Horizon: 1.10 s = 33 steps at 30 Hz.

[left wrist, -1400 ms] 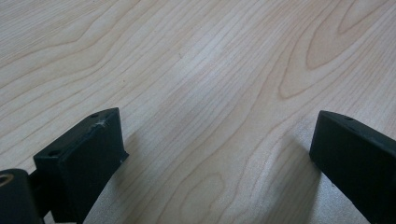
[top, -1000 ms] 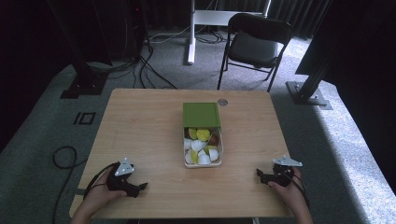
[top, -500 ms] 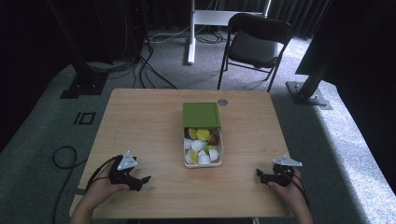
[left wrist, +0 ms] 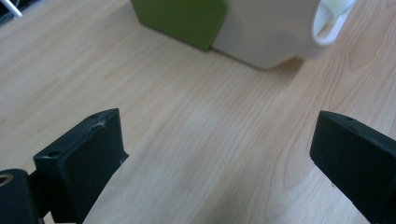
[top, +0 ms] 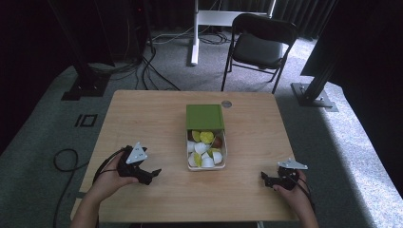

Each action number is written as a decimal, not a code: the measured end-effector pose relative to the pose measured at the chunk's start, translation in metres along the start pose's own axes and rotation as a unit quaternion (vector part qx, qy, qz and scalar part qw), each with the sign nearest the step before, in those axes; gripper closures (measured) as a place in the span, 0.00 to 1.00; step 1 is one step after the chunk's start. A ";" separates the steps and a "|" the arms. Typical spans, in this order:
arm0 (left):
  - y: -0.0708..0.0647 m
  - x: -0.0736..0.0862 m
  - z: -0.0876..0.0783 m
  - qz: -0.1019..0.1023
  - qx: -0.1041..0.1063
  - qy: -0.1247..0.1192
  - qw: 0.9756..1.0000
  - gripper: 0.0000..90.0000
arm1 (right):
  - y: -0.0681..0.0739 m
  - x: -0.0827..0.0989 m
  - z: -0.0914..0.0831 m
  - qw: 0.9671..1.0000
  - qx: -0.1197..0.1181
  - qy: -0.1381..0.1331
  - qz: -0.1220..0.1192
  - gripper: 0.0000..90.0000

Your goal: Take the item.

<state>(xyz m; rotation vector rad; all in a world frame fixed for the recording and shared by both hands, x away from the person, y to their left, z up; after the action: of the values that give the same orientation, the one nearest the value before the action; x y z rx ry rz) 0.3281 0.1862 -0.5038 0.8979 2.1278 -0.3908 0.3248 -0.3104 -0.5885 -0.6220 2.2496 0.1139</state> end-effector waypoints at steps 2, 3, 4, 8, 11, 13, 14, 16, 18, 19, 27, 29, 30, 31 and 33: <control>-0.003 -0.007 0.001 0.008 0.003 0.001 1.000 0.04 | 0.000 0.000 0.000 1.000 0.000 0.000 0.000 0.13; -0.003 -0.007 0.001 0.008 0.003 0.001 1.000 0.04 | 0.000 0.000 0.000 1.000 0.000 0.000 0.000 0.13; -0.006 -0.014 0.002 0.012 0.006 0.005 1.000 0.04 | 0.000 0.000 0.000 1.000 0.000 0.000 0.000 0.13; -0.012 -0.029 0.003 0.014 0.017 0.002 1.000 0.04 | 0.000 0.000 0.000 1.000 0.000 0.000 0.000 0.13; -0.017 -0.039 0.004 0.030 0.015 -0.004 0.999 0.04 | 0.000 0.000 0.000 1.000 0.000 0.000 0.000 0.13; -0.019 -0.043 0.005 0.036 0.017 -0.004 0.999 0.04 | 0.000 0.000 0.000 1.000 0.000 0.000 0.000 0.13; -0.023 -0.049 0.006 0.043 0.018 -0.011 0.999 0.04 | 0.000 0.000 0.000 1.000 0.000 0.000 0.000 0.13; -0.025 -0.052 0.007 0.048 0.019 -0.011 0.999 0.04 | 0.000 0.000 0.000 1.000 0.000 0.000 0.000 0.13; -0.028 -0.057 0.009 0.057 0.019 -0.011 0.998 0.04 | 0.000 0.000 0.000 1.000 0.000 0.000 0.000 0.13; -0.030 -0.060 0.010 0.061 0.023 -0.011 0.998 0.04 | 0.000 0.000 0.000 1.000 0.000 0.000 0.000 0.13; -0.045 -0.079 0.021 0.083 0.033 -0.013 0.996 0.04 | 0.000 0.000 0.000 1.000 0.000 0.000 0.001 0.13; -0.047 -0.082 0.022 0.080 0.039 -0.013 0.996 0.04 | 0.000 0.000 0.000 1.000 0.000 0.000 0.001 0.13; -0.051 -0.087 0.024 0.077 0.053 -0.017 0.996 0.04 | 0.000 0.000 0.000 1.000 0.000 0.000 0.001 0.13; -0.053 -0.090 0.025 0.083 0.051 -0.022 0.995 0.04 | 0.000 0.000 0.000 1.000 0.000 -0.001 0.000 0.13; -0.055 -0.093 0.026 0.087 0.048 -0.026 0.995 0.04 | 0.000 0.000 0.000 1.000 0.000 -0.001 0.000 0.13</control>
<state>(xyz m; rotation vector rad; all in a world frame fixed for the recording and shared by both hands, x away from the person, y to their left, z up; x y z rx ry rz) 0.3444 0.0898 -0.4511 1.1084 1.9789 -0.4244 0.3249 -0.3103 -0.5884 -0.6207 2.2485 0.1143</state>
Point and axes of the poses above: each handheld gripper's, and its own axes: z roughly forward along the jaws, x roughly out of its underside, y roughly to its left, the point moved 4 cm from there along z, roughly forward along the jaws, and after that the axes turned 10 degrees about -z, right-handed, at the moved point
